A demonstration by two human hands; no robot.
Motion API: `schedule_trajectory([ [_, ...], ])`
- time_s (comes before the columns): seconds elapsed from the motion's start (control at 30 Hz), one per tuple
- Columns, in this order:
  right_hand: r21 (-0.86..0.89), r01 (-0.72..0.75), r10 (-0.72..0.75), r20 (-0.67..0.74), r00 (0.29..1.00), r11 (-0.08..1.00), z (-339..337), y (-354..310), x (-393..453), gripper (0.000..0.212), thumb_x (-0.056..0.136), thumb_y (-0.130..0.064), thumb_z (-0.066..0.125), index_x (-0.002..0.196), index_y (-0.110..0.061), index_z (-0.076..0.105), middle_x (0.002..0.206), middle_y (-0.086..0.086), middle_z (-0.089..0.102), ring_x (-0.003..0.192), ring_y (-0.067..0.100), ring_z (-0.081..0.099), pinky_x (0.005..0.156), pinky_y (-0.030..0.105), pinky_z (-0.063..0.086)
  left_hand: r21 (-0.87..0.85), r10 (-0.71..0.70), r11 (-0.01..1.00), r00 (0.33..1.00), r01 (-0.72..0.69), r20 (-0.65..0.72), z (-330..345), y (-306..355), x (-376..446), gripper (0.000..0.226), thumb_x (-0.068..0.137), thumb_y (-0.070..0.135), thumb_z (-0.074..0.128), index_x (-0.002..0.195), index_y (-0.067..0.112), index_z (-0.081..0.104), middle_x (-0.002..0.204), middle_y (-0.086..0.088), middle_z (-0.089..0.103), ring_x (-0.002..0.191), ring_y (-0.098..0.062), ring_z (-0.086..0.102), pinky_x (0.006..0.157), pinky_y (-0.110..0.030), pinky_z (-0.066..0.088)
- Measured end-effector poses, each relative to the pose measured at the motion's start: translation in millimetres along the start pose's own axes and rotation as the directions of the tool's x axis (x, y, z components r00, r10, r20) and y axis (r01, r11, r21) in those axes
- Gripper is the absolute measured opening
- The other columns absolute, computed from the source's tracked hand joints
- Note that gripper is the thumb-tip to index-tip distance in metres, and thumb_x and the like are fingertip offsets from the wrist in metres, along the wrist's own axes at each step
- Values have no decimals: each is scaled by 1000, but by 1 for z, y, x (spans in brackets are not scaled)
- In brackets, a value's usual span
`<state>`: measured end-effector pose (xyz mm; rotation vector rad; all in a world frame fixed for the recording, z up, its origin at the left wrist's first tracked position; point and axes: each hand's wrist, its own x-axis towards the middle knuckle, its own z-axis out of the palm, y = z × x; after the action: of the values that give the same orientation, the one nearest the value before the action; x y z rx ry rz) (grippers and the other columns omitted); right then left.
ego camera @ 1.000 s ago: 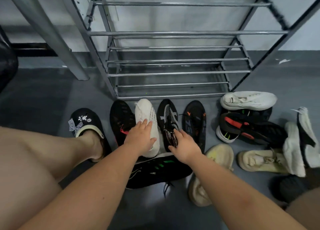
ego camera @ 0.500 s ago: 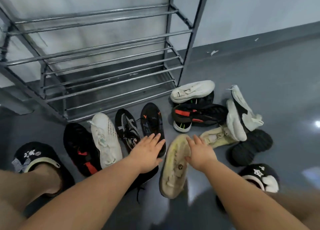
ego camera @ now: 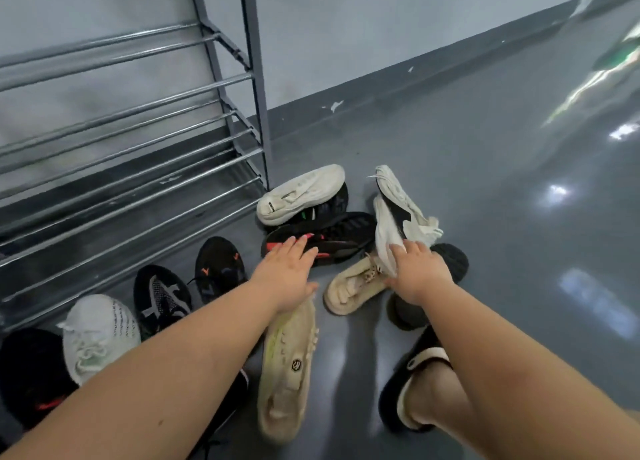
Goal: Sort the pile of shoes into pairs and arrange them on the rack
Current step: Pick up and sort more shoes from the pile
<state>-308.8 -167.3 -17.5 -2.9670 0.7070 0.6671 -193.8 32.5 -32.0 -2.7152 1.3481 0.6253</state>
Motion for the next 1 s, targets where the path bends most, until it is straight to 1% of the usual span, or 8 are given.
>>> schedule_trajectory([
  [0.13, 52, -82, 80, 34, 996, 995, 16, 34, 11, 60, 91, -46, 46, 142, -18, 30, 141, 9, 39, 131, 29, 35, 104, 41, 35, 14, 46, 999, 999, -46, 24, -4, 29, 36, 68, 94, 47, 36, 149, 18, 10, 158, -10, 1, 145, -27, 3, 117, -38, 6],
  [0.37, 374, -317, 257, 203, 945, 872, 54, 65, 39, 66, 91, -53, 43, 145, -18, 27, 144, 13, 37, 131, 35, 36, 103, 46, 36, -76, 93, 993, 992, -87, 84, 14, 74, 95, 66, 94, 48, 37, 149, 18, 14, 157, -11, 10, 144, -27, 11, 116, -36, 11],
  [0.5, 433, -367, 256, 294, 921, 824, 66, 74, 54, 68, 92, -52, 42, 145, -14, 25, 145, 16, 37, 131, 37, 37, 104, 46, 34, -292, 20, 956, 990, 21, 137, 24, 92, 124, 65, 92, 46, 44, 147, 18, 23, 150, -13, 29, 138, -29, 29, 113, -38, 25],
  [0.57, 507, -391, 244, 333, 911, 768, 66, 76, 62, 69, 93, -50, 42, 146, -10, 22, 146, 16, 38, 132, 36, 38, 107, 43, 34, -479, -50, 867, 980, 138, 190, 28, 99, 136, 60, 92, 43, 47, 144, 18, 30, 142, -12, 43, 129, -28, 42, 104, -33, 33],
  [0.7, 775, -440, 265, 353, 897, 455, 64, 69, 75, 63, 97, -39, 43, 144, 1, 28, 143, 17, 43, 131, 32, 42, 103, 34, 34, -700, -173, 626, 936, 344, 306, 33, 113, 151, 60, 91, 46, 49, 141, 13, 37, 136, -8, 52, 119, -24, 52, 97, -30, 39],
  [0.8, 843, -501, 303, 434, 848, 197, 67, 69, 79, 59, 95, -40, 47, 132, 6, 44, 115, 17, 58, 111, 31, 55, 89, 34, 42, -800, -284, 361, 874, 479, 395, 33, 122, 154, 63, 88, 48, 53, 138, 16, 34, 130, -12, 53, 114, -29, 56, 99, -40, 45],
  [0.83, 852, -509, 314, 453, 834, 122, 67, 69, 80, 58, 93, -40, 52, 127, 7, 49, 111, 17, 59, 110, 31, 57, 93, 35, 45, -822, -306, 295, 863, 487, 401, 31, 124, 155, 63, 87, 48, 54, 137, 16, 33, 130, -13, 53, 114, -31, 56, 98, -40, 46],
  [1.0, 876, -473, 266, 479, 837, -90, 60, 44, 72, 43, 88, -28, 64, 118, 2, 60, 116, 17, 65, 101, 26, 62, 95, 38, 50, -814, -408, 390, 874, 430, 266, 14, 115, 142, 57, 90, 37, 55, 135, 12, 32, 132, -12, 49, 112, -27, 51, 83, -29, 37],
])
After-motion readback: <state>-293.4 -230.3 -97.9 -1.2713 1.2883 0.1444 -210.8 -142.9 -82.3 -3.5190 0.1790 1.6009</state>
